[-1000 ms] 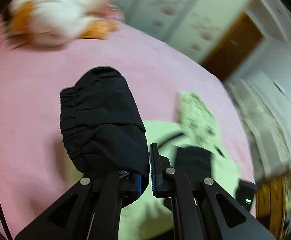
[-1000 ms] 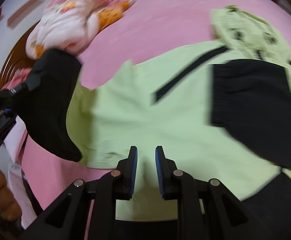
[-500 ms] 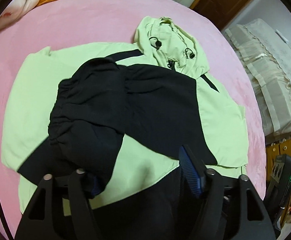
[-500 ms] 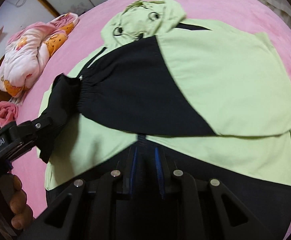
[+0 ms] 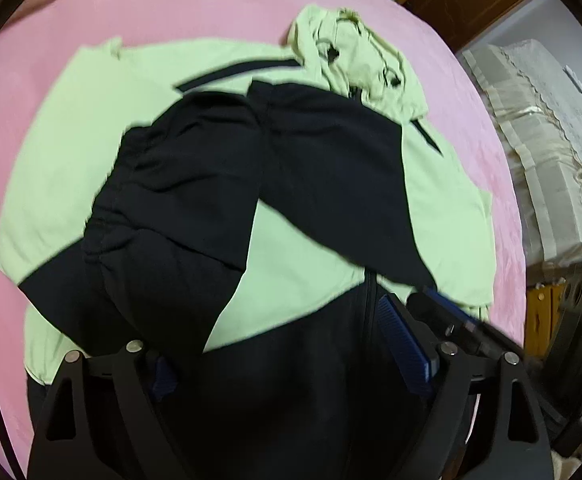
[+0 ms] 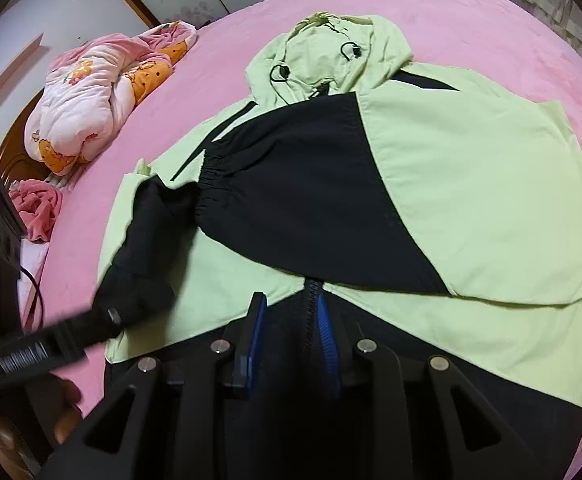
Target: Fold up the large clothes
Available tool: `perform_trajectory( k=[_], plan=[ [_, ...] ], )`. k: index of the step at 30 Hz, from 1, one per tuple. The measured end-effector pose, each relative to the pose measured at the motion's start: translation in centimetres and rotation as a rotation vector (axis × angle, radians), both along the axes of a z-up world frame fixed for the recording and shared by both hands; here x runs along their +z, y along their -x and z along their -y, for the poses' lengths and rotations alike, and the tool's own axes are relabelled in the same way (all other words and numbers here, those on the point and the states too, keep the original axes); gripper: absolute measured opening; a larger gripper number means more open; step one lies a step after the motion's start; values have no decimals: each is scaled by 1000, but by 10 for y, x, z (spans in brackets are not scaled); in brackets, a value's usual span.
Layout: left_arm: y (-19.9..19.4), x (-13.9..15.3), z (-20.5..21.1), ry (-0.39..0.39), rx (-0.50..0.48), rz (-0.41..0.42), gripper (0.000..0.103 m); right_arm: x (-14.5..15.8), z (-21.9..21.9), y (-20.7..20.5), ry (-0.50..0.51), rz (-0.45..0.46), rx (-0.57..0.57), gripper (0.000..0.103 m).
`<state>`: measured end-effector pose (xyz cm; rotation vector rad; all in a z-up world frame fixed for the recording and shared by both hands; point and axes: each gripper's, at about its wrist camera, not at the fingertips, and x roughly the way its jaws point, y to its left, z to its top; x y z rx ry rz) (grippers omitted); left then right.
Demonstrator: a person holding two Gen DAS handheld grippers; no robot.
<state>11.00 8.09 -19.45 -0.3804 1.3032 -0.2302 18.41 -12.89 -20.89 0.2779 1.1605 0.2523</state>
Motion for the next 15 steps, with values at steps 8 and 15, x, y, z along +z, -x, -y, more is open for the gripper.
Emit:
perform_trajectory(
  k=[8, 15],
  plan=[
    [22, 0, -19, 43, -36, 13, 89, 5, -18, -9, -22, 4, 38, 27],
    [58, 5, -63, -73, -13, 18, 89, 14, -68, -12, -54, 29, 153, 27]
  ],
)
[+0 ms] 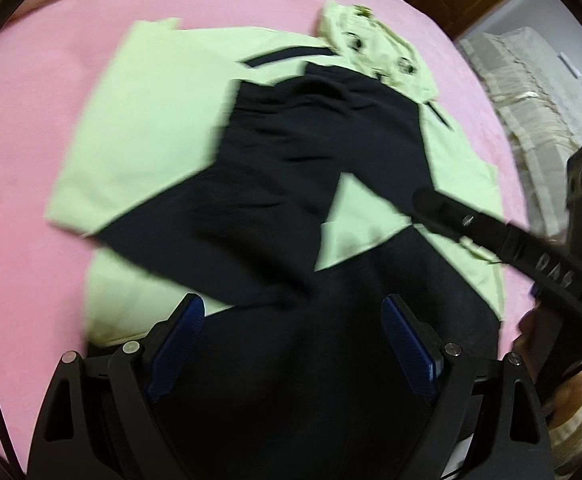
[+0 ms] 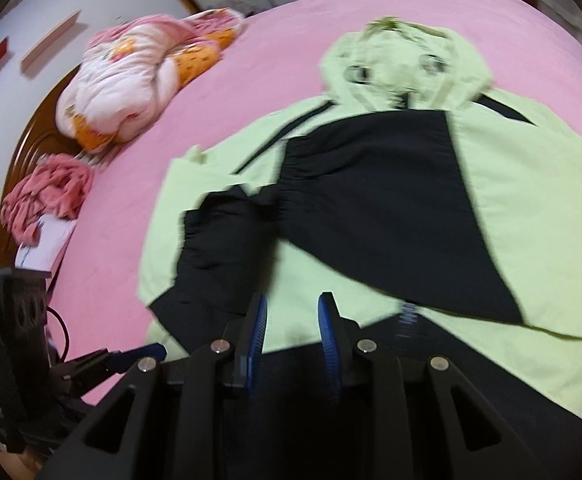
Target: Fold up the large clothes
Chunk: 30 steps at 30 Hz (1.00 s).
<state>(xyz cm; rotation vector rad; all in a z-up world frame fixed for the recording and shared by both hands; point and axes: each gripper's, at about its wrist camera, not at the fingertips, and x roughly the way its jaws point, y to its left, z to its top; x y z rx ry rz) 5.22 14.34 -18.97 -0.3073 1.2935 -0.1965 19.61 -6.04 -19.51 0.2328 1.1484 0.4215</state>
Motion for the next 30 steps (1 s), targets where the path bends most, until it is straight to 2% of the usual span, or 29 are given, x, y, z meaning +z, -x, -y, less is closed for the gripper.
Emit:
perform_trajectory(
  k=[4, 6, 10, 13, 16, 18, 19, 20, 22, 25, 28, 30],
  plan=[
    [10, -1, -37, -90, 66, 2, 89, 0, -44, 2, 11, 22, 95, 27],
    [10, -3, -58, -97, 118, -7, 89, -4, -71, 3, 27, 23, 150, 28],
    [10, -7, -92, -78, 200, -17, 89, -20, -106, 9, 71, 14, 226, 52],
    [10, -12, -110, -65, 240, -29, 89, -33, -128, 16, 195, 51, 264, 52],
    [9, -15, -119, -63, 248, -34, 89, -49, -141, 20, 372, 80, 274, 52],
    [8, -13, -121, -68, 254, -21, 89, -54, -140, 18, 407, 76, 268, 42],
    [8, -10, -122, -68, 260, -14, 89, -53, -137, 17, 388, 71, 262, 20],
    [7, -10, -122, -68, 265, -9, 89, -48, -134, 14, 364, 73, 259, 8],
    [3, -5, -122, -65, 276, 6, 89, -30, -124, 11, 320, 105, 239, 7],
    [-5, 5, -118, -75, 285, 37, 89, 20, -103, 5, 228, 227, 178, 6],
    [-14, 15, -111, -75, 284, 75, 89, 73, -60, -1, 160, 352, 35, 6],
    [-23, 18, -102, -69, 272, 93, 89, 89, -26, -7, 156, 378, -79, 6]
  ],
)
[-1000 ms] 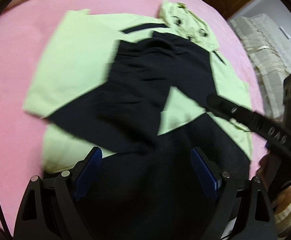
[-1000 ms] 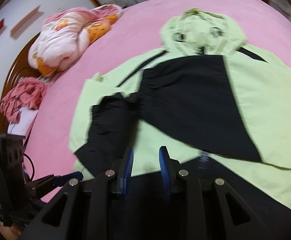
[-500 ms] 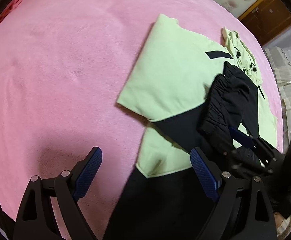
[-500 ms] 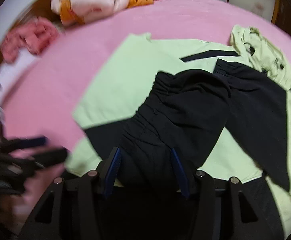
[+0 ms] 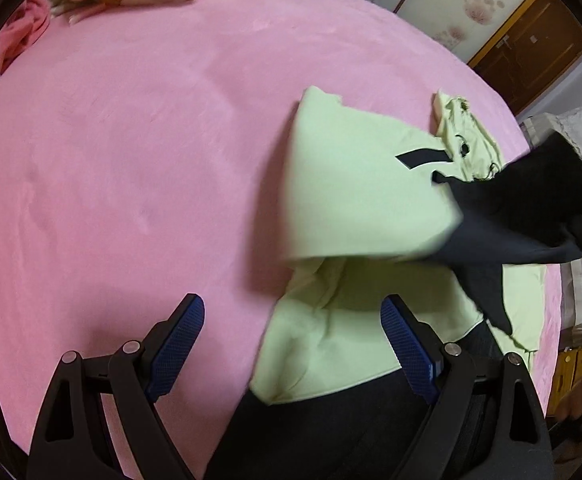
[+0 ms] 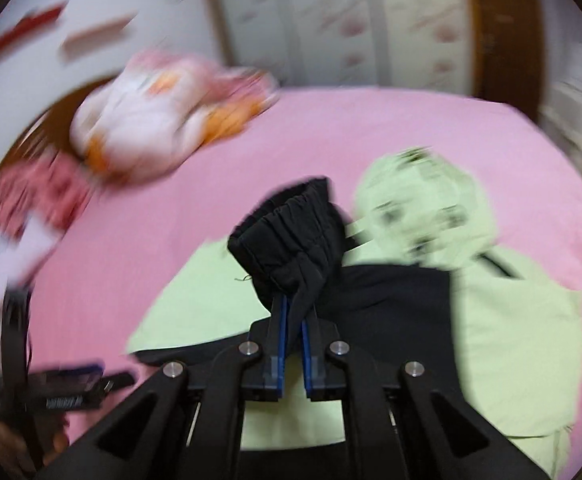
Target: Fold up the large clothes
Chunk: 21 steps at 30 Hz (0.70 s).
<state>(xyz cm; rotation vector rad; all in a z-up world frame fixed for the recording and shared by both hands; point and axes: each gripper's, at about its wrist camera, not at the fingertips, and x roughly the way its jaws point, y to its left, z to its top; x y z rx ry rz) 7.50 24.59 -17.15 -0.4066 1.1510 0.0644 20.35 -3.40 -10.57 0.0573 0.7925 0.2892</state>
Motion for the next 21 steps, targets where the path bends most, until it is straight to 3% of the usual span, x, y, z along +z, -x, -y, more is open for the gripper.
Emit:
perform_trajectory(
  k=[2, 4, 7, 10, 13, 17, 21],
  plan=[
    [-8, 1, 10, 4, -15, 9, 89, 2, 39, -5, -14, -4, -100, 8],
    [-17, -1, 23, -4, -38, 9, 89, -15, 71, -12, 18, -73, -193, 11],
    [-30, -5, 41, -18, -68, 10, 89, -68, 118, -12, 42, -305, -304, 25],
    [-50, -12, 58, -23, -98, -2, 89, -104, 148, -1, -14, -458, -355, 25],
    [-69, -17, 67, -41, -120, -4, 89, -110, 170, 12, -115, -480, -391, 25],
    [-95, -27, 65, -40, -128, -21, 89, -107, 199, 9, -236, -441, -425, 36],
    [-121, -49, 58, -28, -119, -71, 89, -120, 217, -22, -248, -430, -432, 36]
  ],
)
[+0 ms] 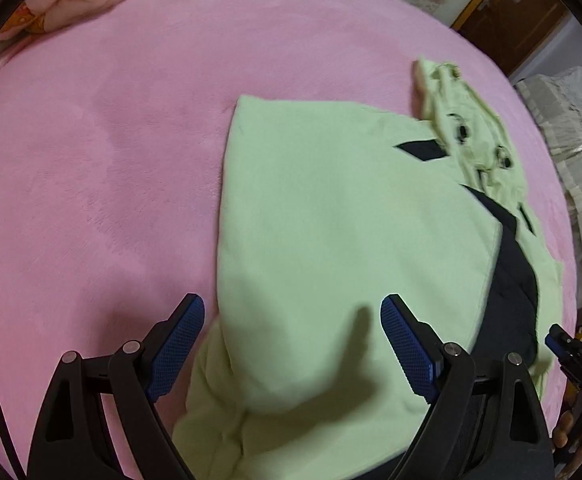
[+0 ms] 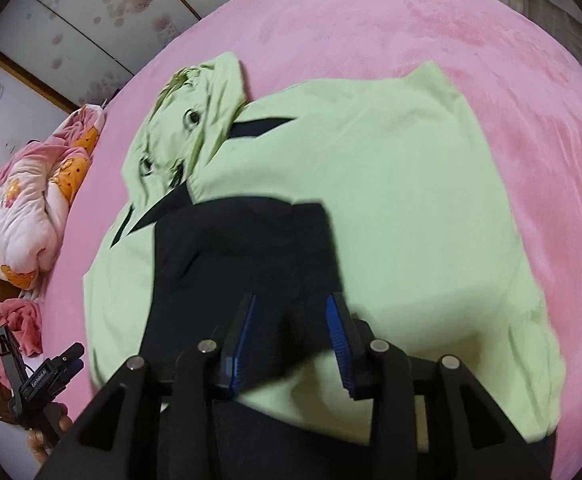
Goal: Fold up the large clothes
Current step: 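Grasp the jacket side edge with the left gripper, then fold the jacket side inward over the sleeve with the left gripper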
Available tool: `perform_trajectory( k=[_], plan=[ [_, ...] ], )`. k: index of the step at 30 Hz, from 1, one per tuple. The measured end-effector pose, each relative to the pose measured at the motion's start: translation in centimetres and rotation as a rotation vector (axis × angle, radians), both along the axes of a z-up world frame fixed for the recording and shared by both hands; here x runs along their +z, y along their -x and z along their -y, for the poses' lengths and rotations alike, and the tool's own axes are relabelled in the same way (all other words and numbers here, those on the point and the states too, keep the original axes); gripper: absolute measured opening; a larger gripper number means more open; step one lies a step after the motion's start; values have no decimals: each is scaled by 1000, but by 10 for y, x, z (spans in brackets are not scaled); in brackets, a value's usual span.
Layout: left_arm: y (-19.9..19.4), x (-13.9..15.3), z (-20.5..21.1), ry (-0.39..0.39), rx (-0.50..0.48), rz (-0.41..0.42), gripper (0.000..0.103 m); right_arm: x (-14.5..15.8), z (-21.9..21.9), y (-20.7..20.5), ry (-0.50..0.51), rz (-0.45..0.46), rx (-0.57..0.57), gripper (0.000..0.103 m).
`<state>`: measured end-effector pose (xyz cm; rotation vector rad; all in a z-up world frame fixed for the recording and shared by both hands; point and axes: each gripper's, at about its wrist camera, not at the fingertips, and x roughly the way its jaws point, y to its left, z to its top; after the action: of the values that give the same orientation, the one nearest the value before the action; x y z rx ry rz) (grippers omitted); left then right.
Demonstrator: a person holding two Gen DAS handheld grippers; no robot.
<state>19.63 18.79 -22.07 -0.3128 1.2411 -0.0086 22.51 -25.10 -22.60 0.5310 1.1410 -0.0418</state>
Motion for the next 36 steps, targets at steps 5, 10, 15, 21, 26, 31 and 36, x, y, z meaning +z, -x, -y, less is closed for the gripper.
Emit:
perform_trajectory(
  k=[5, 10, 15, 21, 26, 31, 36],
  plan=[
    [-22, -27, -10, 51, 31, -58, 89, -24, 13, -39, 1, -33, 33, 36],
    [-32, -44, -14, 82, 69, -74, 87, -38, 10, -52, 2, -25, 61, 36],
    [-36, -34, -6, 21, 85, -52, 29, -36, 3, -54, 32, 8, 100, 23],
    [-32, -21, -1, -48, 104, 53, 16, 5, 0, -54, 134, 204, 99, 21],
    [-33, -28, 6, -131, 92, 55, 24, -23, -13, -67, 241, 59, 152, 26],
    [-21, 7, 13, -237, 91, 126, 65, 1, -8, -46, 276, 116, 81, 27],
    [3, 40, 45, -124, 26, 293, 70, 23, -33, -28, 271, 211, 105, 33]
  ],
)
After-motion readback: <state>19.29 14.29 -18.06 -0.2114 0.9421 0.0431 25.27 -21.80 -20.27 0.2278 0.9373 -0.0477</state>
